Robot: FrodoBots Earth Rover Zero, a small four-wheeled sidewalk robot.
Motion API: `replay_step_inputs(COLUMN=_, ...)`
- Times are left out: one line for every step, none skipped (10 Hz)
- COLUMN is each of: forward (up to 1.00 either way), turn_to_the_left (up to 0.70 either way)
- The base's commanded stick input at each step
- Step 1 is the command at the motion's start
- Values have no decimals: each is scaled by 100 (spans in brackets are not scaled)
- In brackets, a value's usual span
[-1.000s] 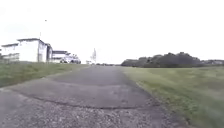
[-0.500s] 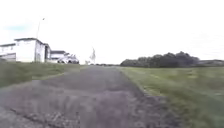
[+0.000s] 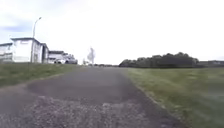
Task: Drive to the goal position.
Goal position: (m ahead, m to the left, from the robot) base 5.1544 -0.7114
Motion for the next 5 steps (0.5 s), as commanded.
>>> replay_step_inputs(forward=100, turn_to_the_left=0)
replay_step_inputs(forward=100, turn_to_the_left=27)
replay_step_inputs(forward=100, turn_to_the_left=27)
replay_step_inputs(forward=100, turn_to_the_left=11)
replay_step_inputs(forward=100, turn_to_the_left=0)
